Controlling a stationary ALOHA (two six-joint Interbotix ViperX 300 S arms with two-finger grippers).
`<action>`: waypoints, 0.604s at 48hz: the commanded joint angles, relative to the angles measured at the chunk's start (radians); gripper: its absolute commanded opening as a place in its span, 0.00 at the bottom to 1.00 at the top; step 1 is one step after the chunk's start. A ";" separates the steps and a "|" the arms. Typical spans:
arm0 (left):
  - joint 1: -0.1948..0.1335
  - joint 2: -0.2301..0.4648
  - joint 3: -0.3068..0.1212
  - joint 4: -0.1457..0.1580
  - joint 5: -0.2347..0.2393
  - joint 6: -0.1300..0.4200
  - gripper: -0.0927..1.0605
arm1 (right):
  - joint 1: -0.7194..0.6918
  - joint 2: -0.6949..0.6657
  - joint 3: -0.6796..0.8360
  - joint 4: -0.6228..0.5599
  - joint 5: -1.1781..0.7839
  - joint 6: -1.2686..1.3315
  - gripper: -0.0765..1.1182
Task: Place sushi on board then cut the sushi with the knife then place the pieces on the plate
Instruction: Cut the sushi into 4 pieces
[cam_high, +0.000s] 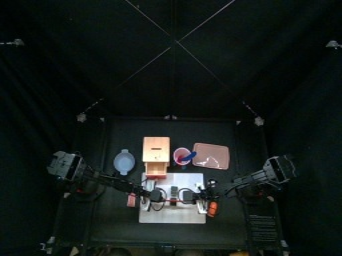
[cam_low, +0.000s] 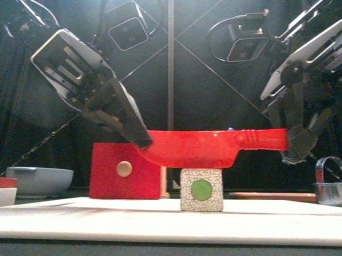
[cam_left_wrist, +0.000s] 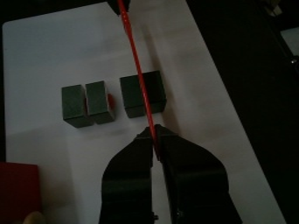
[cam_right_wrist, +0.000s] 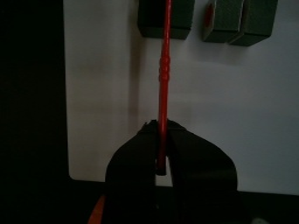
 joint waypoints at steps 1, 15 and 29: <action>0.002 -0.003 0.000 0.005 0.005 0.003 0.43 | 0.014 -0.011 -0.003 0.002 0.003 -0.005 0.30; 0.002 0.012 0.000 0.003 0.006 0.003 0.43 | 0.017 0.020 -0.003 0.020 0.002 -0.005 0.30; 0.002 0.063 -0.002 0.003 0.026 0.003 0.43 | 0.017 0.106 -0.008 0.025 -0.031 -0.005 0.30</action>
